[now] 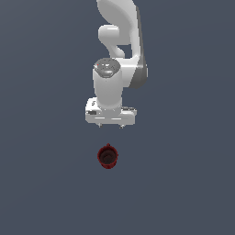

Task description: Pick up the object and move it to a goal position.

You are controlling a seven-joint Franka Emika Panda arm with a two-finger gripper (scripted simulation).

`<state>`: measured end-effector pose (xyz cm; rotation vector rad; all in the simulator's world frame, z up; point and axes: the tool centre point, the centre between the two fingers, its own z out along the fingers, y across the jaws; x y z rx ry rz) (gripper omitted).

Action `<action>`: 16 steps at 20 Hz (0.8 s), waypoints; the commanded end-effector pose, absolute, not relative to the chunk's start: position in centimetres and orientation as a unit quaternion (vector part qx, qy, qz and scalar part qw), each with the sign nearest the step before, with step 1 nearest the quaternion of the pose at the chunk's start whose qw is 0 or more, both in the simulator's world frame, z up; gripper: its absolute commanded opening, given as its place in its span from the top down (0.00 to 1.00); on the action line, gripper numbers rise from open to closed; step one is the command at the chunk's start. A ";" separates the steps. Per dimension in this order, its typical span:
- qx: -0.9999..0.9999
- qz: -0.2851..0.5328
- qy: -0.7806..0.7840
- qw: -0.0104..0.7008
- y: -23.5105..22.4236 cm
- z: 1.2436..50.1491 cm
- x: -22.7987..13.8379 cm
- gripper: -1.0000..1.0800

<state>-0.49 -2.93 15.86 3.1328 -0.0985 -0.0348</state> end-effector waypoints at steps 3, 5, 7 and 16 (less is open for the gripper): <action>0.999 -0.011 -0.032 0.003 -2.7 15.9 -0.5 0.38; 0.999 -0.012 -0.033 0.000 -2.2 16.0 -0.5 0.38; 0.999 -0.012 -0.033 -0.002 -1.7 16.1 -0.6 0.38; 0.998 -0.010 -0.054 -0.005 -1.9 15.8 -0.1 0.38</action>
